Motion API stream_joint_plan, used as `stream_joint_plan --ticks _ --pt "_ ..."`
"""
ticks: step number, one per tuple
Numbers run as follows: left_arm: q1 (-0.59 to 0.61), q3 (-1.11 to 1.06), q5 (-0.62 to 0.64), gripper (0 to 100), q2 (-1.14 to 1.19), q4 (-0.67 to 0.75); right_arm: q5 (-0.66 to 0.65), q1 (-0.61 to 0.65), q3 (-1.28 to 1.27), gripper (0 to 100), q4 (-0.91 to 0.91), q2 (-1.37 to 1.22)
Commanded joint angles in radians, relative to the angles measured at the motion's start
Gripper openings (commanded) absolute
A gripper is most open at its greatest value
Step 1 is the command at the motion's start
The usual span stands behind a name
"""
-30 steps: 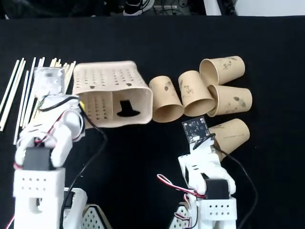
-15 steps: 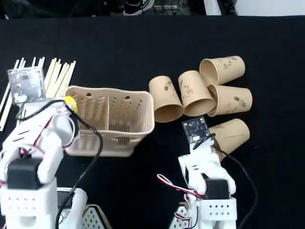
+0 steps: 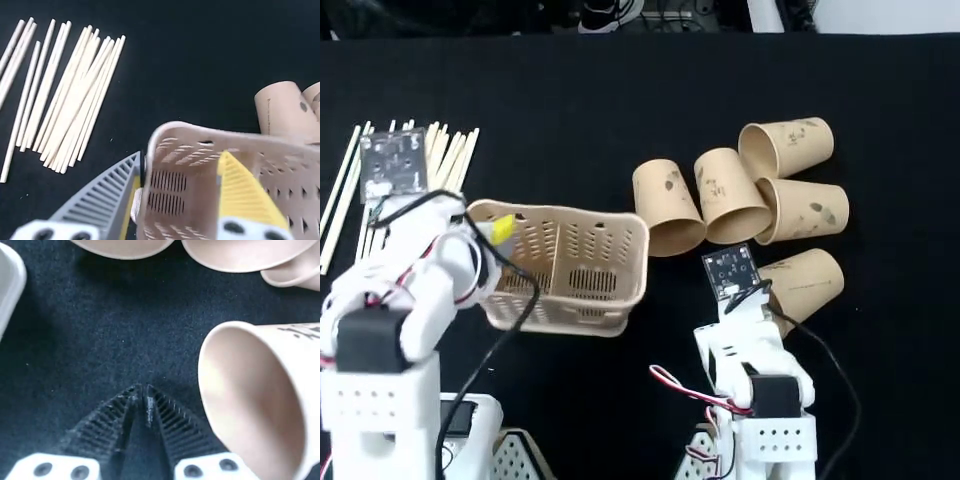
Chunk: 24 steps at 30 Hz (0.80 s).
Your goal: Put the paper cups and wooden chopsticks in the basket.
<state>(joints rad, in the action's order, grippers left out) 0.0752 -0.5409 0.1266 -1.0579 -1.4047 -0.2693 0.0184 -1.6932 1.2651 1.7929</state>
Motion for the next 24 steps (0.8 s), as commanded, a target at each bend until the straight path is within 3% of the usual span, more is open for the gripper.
stream_joint_plan --ticks 1,11,17,21,24 --pt "0.004 0.067 0.008 27 -0.084 -0.044 -0.003 -0.014 0.004 1.3 0.005 0.025" --pt "0.070 0.148 0.006 27 -0.209 -0.063 -0.005 -0.009 0.004 1.5 0.005 0.025" --pt "0.326 0.176 -0.101 26 -0.351 -0.058 0.002 -0.009 0.004 1.5 0.005 0.025" --pt "0.509 -0.071 -0.183 26 -0.439 -0.005 -0.003 -0.017 0.004 1.3 0.003 0.024" --pt "0.650 -0.314 -0.199 26 -0.505 0.130 -0.005 -0.023 0.028 1.3 0.006 0.025"
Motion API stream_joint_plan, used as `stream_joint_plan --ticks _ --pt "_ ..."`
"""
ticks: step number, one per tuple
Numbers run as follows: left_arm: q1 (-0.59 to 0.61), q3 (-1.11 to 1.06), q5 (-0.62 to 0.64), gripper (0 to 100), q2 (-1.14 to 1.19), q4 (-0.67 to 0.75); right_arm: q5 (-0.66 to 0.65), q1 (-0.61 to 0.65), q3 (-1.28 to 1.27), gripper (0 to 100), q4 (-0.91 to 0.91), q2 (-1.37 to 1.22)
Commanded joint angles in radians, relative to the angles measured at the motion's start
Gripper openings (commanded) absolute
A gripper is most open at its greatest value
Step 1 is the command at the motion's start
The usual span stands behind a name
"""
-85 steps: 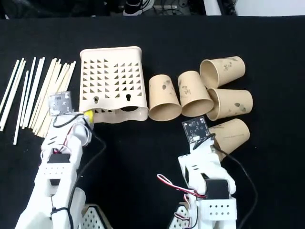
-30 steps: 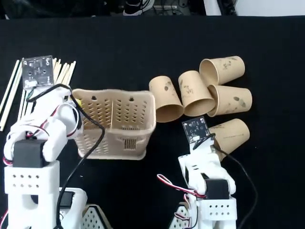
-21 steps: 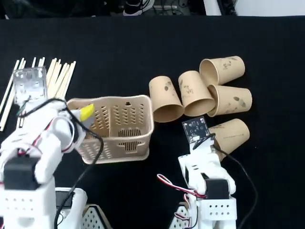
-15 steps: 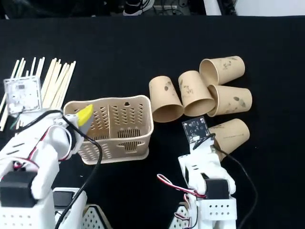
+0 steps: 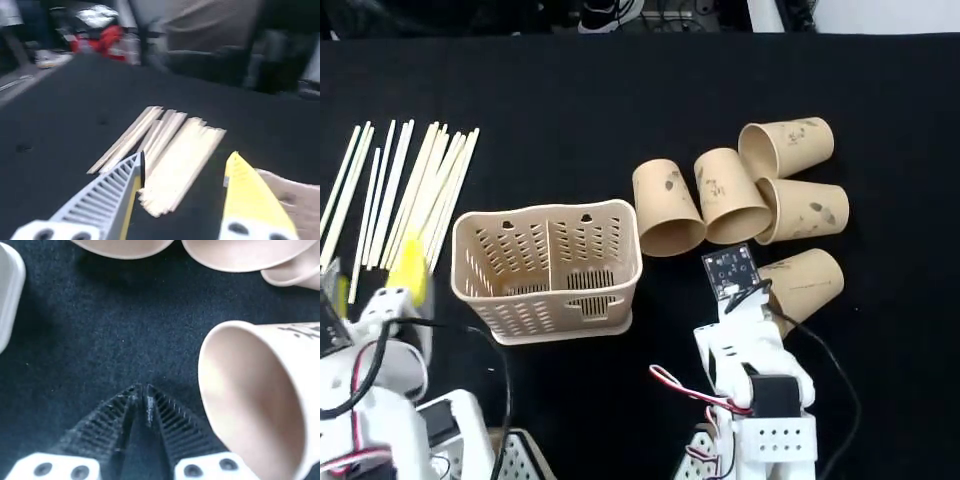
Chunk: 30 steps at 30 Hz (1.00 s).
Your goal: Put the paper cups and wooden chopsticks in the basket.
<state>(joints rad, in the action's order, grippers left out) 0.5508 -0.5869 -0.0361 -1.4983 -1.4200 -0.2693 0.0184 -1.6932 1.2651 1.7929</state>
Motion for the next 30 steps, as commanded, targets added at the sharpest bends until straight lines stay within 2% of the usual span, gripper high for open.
stream_joint_plan --ticks 1,6,9,12,14,17,19,24,30 --pt "0.220 -0.340 -0.035 26 -0.091 0.187 -0.017 -0.041 0.053 1.4 0.012 0.025" --pt "0.415 -0.610 -0.035 26 -0.242 0.305 -0.328 -0.046 0.197 1.5 0.011 0.027" --pt "0.509 -0.720 -0.035 26 -0.316 0.299 -0.423 0.020 0.268 1.5 0.011 0.027" --pt "0.562 -0.823 -0.037 26 -0.324 0.296 -0.512 0.140 0.320 1.8 0.011 0.024" --pt "0.576 -0.885 -0.051 26 -0.322 0.298 -0.528 0.209 0.348 5.4 -0.012 0.016" --pt "0.572 -0.970 -0.115 26 -0.322 0.292 -0.473 0.226 0.349 13.4 -0.123 -0.002" --pt "0.572 -1.017 -0.126 26 -0.322 0.288 -0.480 0.229 0.321 16.5 -0.196 -0.053" --pt "0.549 -1.095 -0.132 26 -0.322 0.293 -0.488 0.226 0.288 17.0 -0.413 -0.254" --pt "0.489 -1.113 -0.230 26 -0.321 0.252 -0.552 0.224 0.280 16.8 -0.674 -0.516"
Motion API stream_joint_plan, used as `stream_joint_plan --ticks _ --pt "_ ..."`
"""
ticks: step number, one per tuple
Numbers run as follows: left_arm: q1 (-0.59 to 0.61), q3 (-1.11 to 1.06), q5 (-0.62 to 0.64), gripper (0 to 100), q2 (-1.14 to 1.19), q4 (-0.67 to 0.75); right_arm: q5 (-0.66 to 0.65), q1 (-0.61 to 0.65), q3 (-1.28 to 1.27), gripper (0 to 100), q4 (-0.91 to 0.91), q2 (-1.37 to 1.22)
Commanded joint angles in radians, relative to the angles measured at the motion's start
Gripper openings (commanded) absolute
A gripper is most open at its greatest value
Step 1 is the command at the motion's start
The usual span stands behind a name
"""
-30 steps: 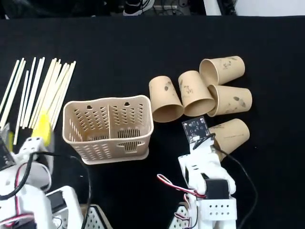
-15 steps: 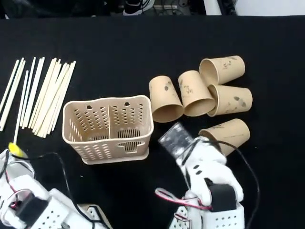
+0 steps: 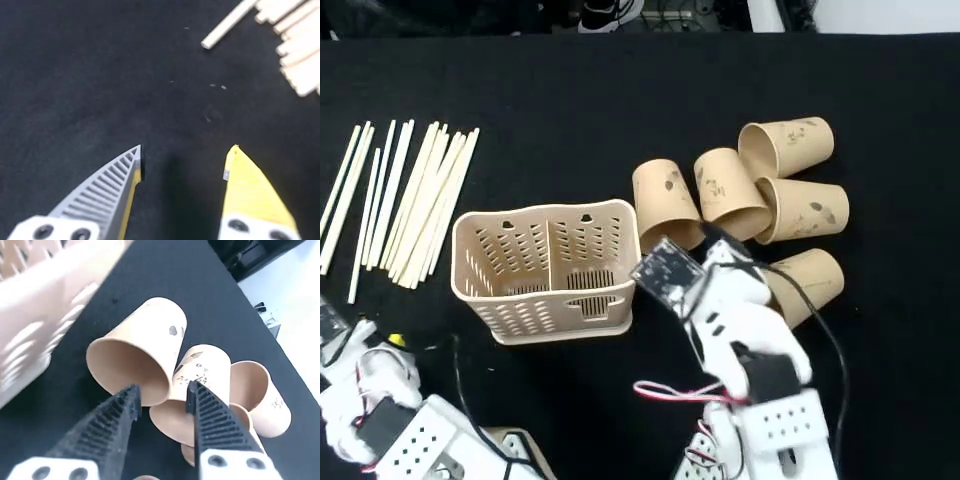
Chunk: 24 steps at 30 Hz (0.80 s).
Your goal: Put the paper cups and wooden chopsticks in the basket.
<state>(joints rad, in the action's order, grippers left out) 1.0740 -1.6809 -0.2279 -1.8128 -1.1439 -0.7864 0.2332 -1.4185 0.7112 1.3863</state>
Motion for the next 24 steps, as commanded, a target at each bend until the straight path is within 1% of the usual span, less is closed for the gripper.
stream_joint_plan --ticks 1,6,9,11,13,16,17,20,24 --pt "-0.033 -0.019 -0.038 26 -0.006 -0.025 -0.041 0.009 0.010 16.7 -0.163 -0.156" --pt "-0.035 -0.019 -0.038 26 -0.006 -0.025 -0.048 -0.021 0.022 16.7 -0.410 -0.390" --pt "-0.033 -0.019 -0.038 26 -0.006 -0.025 -0.049 -0.055 0.062 16.4 -0.511 -0.535" --pt "-0.033 -0.019 -0.038 26 -0.006 -0.025 -0.055 -0.068 0.099 13.9 -0.557 -0.627" --pt "-0.031 -0.019 -0.040 26 -0.006 -0.025 -0.095 -0.068 0.131 10.3 -0.594 -0.716" --pt "-0.030 -0.019 -0.040 26 -0.006 -0.025 -0.103 -0.068 0.163 2.2 -0.681 -0.819" --pt "-0.030 -0.019 -0.040 26 -0.006 -0.025 -0.104 -0.068 0.165 0.8 -0.712 -0.843" --pt "-0.030 -0.019 -0.040 26 -0.006 -0.025 -0.104 -0.081 0.159 1.1 -0.776 -0.862" --pt "-0.030 -0.019 -0.040 26 -0.006 -0.025 -0.103 -0.118 0.157 1.1 -0.787 -0.825"
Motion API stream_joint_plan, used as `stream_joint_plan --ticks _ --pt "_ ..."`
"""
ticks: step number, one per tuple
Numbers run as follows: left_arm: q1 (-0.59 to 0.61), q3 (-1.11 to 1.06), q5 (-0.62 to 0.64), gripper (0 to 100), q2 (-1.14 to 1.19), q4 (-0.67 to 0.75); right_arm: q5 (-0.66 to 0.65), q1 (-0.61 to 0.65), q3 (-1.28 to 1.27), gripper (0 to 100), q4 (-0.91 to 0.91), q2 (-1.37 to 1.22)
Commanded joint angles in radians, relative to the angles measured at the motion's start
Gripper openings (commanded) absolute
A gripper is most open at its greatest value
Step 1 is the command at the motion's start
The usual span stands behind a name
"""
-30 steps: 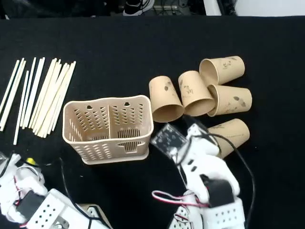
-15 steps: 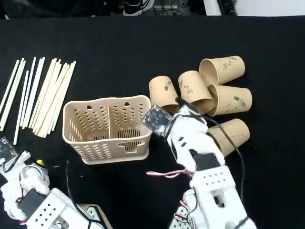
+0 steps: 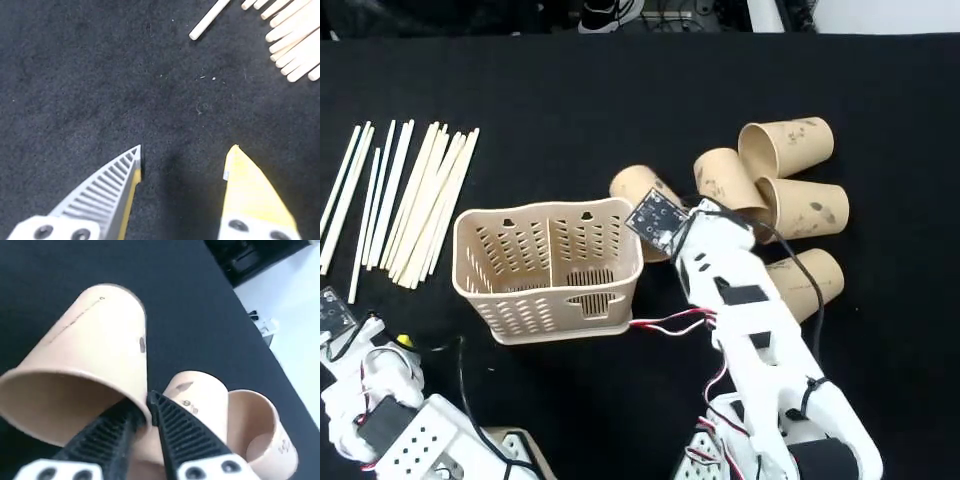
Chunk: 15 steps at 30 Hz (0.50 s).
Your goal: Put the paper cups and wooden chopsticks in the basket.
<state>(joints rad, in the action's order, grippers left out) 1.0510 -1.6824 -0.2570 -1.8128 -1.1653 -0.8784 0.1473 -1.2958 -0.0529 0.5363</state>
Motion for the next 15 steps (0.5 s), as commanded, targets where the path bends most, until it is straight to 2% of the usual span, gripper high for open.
stream_joint_plan --ticks 1,6,10,15 --pt "-0.007 -0.018 -0.011 26 -0.006 -0.003 -0.011 -0.040 0.030 1.1 -0.018 0.047" --pt "-0.007 -0.018 -0.011 26 -0.006 -0.003 0.011 -0.080 0.058 1.1 0.184 0.229" --pt "-0.010 -0.018 -0.011 26 -0.006 -0.005 0.219 -0.083 0.265 1.1 0.597 0.417" --pt "-0.010 -0.018 -0.011 26 -0.006 -0.003 0.301 -0.083 0.552 1.1 0.959 0.489"
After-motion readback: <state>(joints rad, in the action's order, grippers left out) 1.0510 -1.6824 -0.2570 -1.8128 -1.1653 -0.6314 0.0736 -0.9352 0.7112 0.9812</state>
